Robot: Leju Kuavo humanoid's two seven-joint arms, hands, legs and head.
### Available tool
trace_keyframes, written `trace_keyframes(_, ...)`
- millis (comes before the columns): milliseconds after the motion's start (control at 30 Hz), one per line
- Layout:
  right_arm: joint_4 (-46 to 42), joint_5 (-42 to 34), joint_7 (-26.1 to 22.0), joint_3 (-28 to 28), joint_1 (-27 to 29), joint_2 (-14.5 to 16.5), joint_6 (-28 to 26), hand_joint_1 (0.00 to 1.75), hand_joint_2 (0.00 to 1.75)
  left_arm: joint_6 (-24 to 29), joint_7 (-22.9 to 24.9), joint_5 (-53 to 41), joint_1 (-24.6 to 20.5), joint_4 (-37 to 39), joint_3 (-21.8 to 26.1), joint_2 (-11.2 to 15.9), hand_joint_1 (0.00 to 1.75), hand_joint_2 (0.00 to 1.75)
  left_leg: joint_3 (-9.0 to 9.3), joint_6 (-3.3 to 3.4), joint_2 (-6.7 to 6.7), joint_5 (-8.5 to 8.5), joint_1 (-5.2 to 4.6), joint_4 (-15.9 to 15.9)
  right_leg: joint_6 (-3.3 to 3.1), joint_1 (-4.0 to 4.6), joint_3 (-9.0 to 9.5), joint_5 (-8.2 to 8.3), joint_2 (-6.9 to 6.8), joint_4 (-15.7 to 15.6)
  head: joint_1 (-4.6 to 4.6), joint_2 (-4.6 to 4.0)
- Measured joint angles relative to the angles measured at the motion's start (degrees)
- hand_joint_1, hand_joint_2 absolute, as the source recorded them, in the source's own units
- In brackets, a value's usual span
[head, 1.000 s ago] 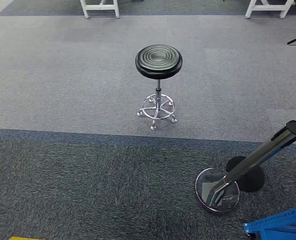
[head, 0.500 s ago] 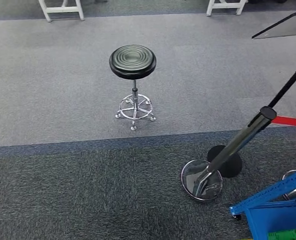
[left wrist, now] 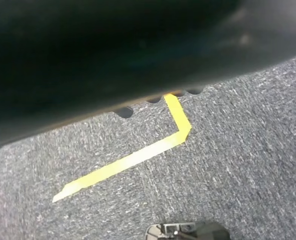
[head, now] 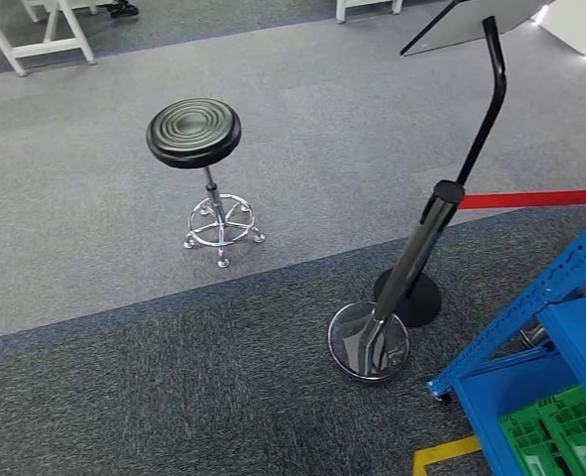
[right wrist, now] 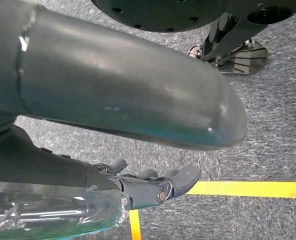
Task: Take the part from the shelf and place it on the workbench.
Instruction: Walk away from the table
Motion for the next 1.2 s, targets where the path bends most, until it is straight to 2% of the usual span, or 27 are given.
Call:
trace_keyframes(33,-0.1,-0.1,0.0,0.2,0.0,0.0,0.0,0.00,0.00,-0.1,0.0,-0.1,0.1,0.0,0.2,0.0,0.00,0.00,-1.35,0.02,-0.26,-0.66,0.00,2.6,-0.04,0.06,0.00,0.00,0.80,0.0,0.00,0.00)
trace_keyframes(67,-0.1,-0.2,0.1,0.3,0.1,0.0,0.1,0.00,0.00,-0.2,0.1,-0.2,0.2,-0.1,0.4,0.0,0.00,0.00,-1.89,0.13,-0.39,-0.11,-0.01,3.4,-0.04,0.10,0.04,0.01,1.62,0.0,-0.04,0.00)
trace_keyframes(100,-0.1,-0.2,0.2,0.5,0.2,0.0,0.1,0.00,0.00,-0.3,0.2,-0.4,0.2,-0.2,0.5,0.0,0.00,0.00,-1.49,0.32,-0.56,1.52,-0.02,2.2,-0.04,0.15,0.13,0.01,2.44,0.1,-0.04,0.00)
trace_keyframes(133,-0.2,-0.3,0.3,0.6,0.4,0.0,0.1,0.00,0.00,-0.5,0.3,-0.6,0.3,-0.3,0.7,0.0,0.00,0.00,-0.28,0.61,-1.11,3.91,-0.02,-0.9,-0.03,0.18,0.24,0.01,3.26,0.1,-0.05,0.00)
trace_keyframes(200,-0.4,-0.3,0.5,0.9,0.5,0.0,0.1,0.00,0.00,-0.8,0.5,-0.9,0.3,-0.7,0.9,0.0,0.00,0.00,2.64,1.42,-3.81,7.33,0.03,-7.9,0.17,0.23,0.15,-0.01,4.75,0.2,-0.02,0.00)
trace_keyframes(267,-0.6,-0.3,0.5,1.2,0.5,0.0,0.1,0.00,0.00,-0.9,0.6,-1.1,0.4,-1.0,1.1,-0.1,0.00,0.00,3.92,1.85,-5.54,7.84,-0.01,-11.2,0.77,0.09,-0.42,0.10,5.98,0.3,-0.03,0.00)
trace_keyframes(333,-0.7,-0.3,0.6,1.3,0.7,0.0,0.2,0.00,0.00,-0.9,0.7,-1.1,0.4,-1.2,1.2,-0.2,0.00,0.00,4.04,2.06,-4.67,7.84,-0.01,-11.8,1.57,-0.10,-1.10,0.23,6.85,0.3,-0.07,0.00)
trace_keyframes(367,-0.7,-0.3,0.6,1.4,0.9,0.0,0.2,0.00,0.00,-0.9,0.7,-1.1,0.3,-1.4,1.2,-0.3,0.00,0.00,4.10,2.29,-4.07,8.01,0.07,-12.1,1.89,-0.10,-1.46,-0.05,6.27,0.7,-0.01,0.00)
trace_keyframes(400,-0.7,-0.3,0.6,1.4,0.9,0.0,0.2,0.00,0.00,-0.9,0.7,-1.1,0.3,-1.5,1.2,-0.4,0.00,0.00,4.15,2.58,-3.39,8.17,0.18,-12.4,2.14,-0.05,-2.16,-0.98,5.04,1.9,0.15,0.00)
trace_keyframes(467,-0.8,-0.3,0.6,1.5,0.8,0.0,0.1,0.00,0.00,-0.9,0.6,-1.1,0.5,-1.7,1.2,-0.5,0.00,0.00,4.13,2.98,-1.73,8.25,0.22,-12.7,2.58,0.00,-5.06,-4.61,1.85,7.9,0.48,0.00)
trace_keyframes(500,-0.9,-0.3,0.6,1.6,0.7,0.0,0.2,0.00,0.00,-0.9,0.6,-1.1,0.6,-1.7,1.2,-0.6,0.00,0.00,4.07,3.10,-0.83,8.21,0.17,-12.7,2.81,-0.03,-6.96,-6.56,0.97,11.8,0.60,0.00)
trace_keyframes(533,-0.9,-0.3,0.6,1.6,0.7,0.0,0.2,0.00,0.00,-0.9,0.6,-1.1,0.7,-1.7,1.2,-0.6,0.00,0.00,4.05,3.12,0.08,8.16,0.13,-12.6,3.03,-0.08,-8.39,-7.72,0.55,14.9,0.60,0.00)
trace_keyframes(567,-1.0,-0.3,0.6,1.7,0.7,0.0,0.2,0.00,0.00,-0.9,0.6,-1.1,0.7,-1.7,1.2,-0.6,0.00,0.00,4.05,3.10,0.89,8.09,0.11,-12.6,3.21,-0.15,-8.92,-7.78,0.31,16.1,0.59,0.00)
trace_keyframes(600,-1.0,-0.3,0.6,1.7,0.8,0.0,0.2,0.00,0.00,-0.9,0.6,-1.1,0.6,-1.7,1.3,-0.6,0.00,0.00,4.11,3.02,1.62,8.01,0.12,-12.6,3.33,-0.23,-8.26,-6.72,0.03,15.1,0.61,0.00)
trace_keyframes(633,-1.0,-0.3,0.6,1.7,0.9,0.0,0.2,0.00,0.00,-0.9,0.6,-1.1,0.6,-1.7,1.3,-0.6,0.00,0.00,4.25,2.88,2.26,7.89,0.12,-12.6,3.39,-0.32,-6.49,-4.90,-0.44,12.0,0.61,0.00)
trace_keyframes(667,-1.0,-0.3,0.6,1.7,0.9,0.0,0.2,0.00,0.00,-0.9,0.6,-1.1,0.5,-1.7,1.3,-0.6,0.00,0.00,4.47,2.66,2.83,7.74,0.08,-12.5,3.39,-0.38,-4.16,-3.05,-1.50,7.9,0.63,0.00)
trace_keyframes(733,-1.0,-0.3,0.6,1.7,0.8,-0.1,0.2,0.00,0.00,-0.9,0.6,-1.1,0.5,-1.8,1.3,-0.7,0.00,0.00,4.82,2.03,3.79,7.34,-0.22,-12.3,2.93,-0.32,-0.63,-0.92,-3.30,1.7,0.55,0.00)
trace_keyframes(767,-1.1,-0.4,0.6,1.8,0.7,-0.1,0.2,0.00,0.00,-1.0,0.6,-1.2,0.5,-1.8,1.3,-0.7,0.00,0.00,4.94,1.72,4.19,7.21,-0.35,-12.2,2.58,-0.22,-0.07,-0.72,-3.70,0.6,0.43,0.00)
trace_keyframes(867,-1.2,-0.5,0.8,1.8,0.9,-0.1,0.1,0.00,0.00,-1.4,0.7,-1.6,0.4,-2.2,1.4,-0.8,0.00,0.00,5.36,0.80,4.93,6.93,-0.20,-12.2,1.44,-0.09,-0.40,-0.63,-2.35,0.5,0.19,0.00)
trace_keyframes(933,-1.2,-0.5,0.9,1.8,1.1,-0.1,0.1,0.00,0.00,-1.6,0.7,-1.8,0.4,-2.5,1.5,-0.9,0.00,0.00,4.83,0.17,3.13,5.04,0.02,-10.2,0.81,-0.29,-0.08,-0.36,-1.38,0.3,0.07,0.00)
trace_keyframes(1000,-1.3,-0.5,1.0,1.8,1.0,-0.1,0.1,0.00,0.00,-1.8,0.7,-2.0,0.5,-2.7,1.8,-1.0,0.00,0.00,2.08,-0.07,0.59,1.23,0.11,-3.9,0.45,-0.36,0.01,-0.19,-0.32,0.2,-0.08,0.00)
trace_keyframes(1033,-1.3,-0.5,1.0,1.8,1.0,-0.1,0.1,0.00,0.00,-1.9,0.8,-2.0,0.6,-2.7,1.9,-1.0,0.00,0.00,0.22,-0.07,0.02,-0.45,0.11,0.0,0.34,-0.32,-0.04,-0.13,0.33,0.3,-0.10,0.00)
trace_keyframes(1067,-1.3,-0.5,1.0,1.8,1.0,-0.1,0.1,0.00,0.00,-2.0,0.8,-2.1,0.7,-2.8,2.1,-1.0,0.00,0.00,-1.29,-0.01,-0.26,-1.25,0.09,2.9,0.31,-0.27,-0.05,-0.12,1.04,0.3,-0.10,0.00)
trace_keyframes(1100,-1.4,-0.5,1.1,1.8,1.0,-0.1,0.1,0.00,0.00,-2.0,0.9,-2.1,0.7,-2.9,2.2,-1.0,0.00,0.00,-2.09,0.13,-0.38,-0.89,0.07,4.2,0.29,-0.20,-0.02,-0.11,1.79,0.3,-0.12,0.00)
trace_keyframes(1133,-1.4,-0.5,1.1,1.8,1.1,-0.1,0.1,0.00,0.00,-2.0,0.9,-2.2,0.8,-3.0,2.3,-1.1,0.00,0.00,-1.93,0.36,-0.51,0.63,0.06,3.3,0.29,-0.14,0.05,-0.11,2.56,0.3,-0.11,0.00)
trace_keyframes(1167,-1.4,-0.5,1.1,1.7,1.2,-0.1,0.1,0.00,0.00,-2.1,0.9,-2.2,0.8,-3.1,2.4,-1.1,0.00,0.00,-0.90,0.68,-0.91,2.93,0.04,0.5,0.30,-0.09,0.16,-0.11,3.33,0.3,-0.11,0.00)
trace_keyframes(1200,-1.4,-0.5,1.1,1.7,1.2,-0.1,0.2,0.00,0.00,-2.1,0.9,-2.3,0.8,-3.2,2.4,-1.1,0.00,0.00,0.53,1.07,-2.07,5.33,0.02,-3.1,0.33,-0.09,0.17,-0.10,4.05,0.3,-0.11,0.00)
